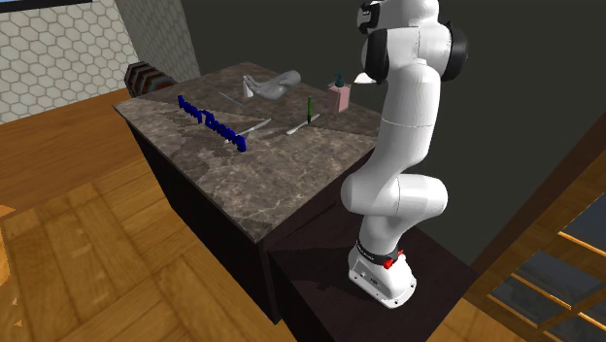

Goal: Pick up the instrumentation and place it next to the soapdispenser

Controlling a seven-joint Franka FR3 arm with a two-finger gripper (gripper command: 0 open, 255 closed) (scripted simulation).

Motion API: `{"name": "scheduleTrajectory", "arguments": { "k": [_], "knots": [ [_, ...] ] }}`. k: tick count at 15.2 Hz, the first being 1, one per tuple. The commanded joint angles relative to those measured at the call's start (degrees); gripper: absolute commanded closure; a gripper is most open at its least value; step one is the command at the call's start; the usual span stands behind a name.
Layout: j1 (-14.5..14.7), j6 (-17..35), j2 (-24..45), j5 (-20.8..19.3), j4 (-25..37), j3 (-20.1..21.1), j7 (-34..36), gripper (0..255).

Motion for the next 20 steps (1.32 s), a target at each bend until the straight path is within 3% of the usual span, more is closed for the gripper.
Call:
{"name": "scheduleTrajectory", "arguments": {
  "k": [1, 20],
  "knots": [
    [0.00, -1.83, 0.25, 0.02, 2.07, 0.01, 0.03, 255],
    [-0.58, -17.67, 3.85, 0.50, 21.49, -0.08, -0.35, 255]
  ]
}}
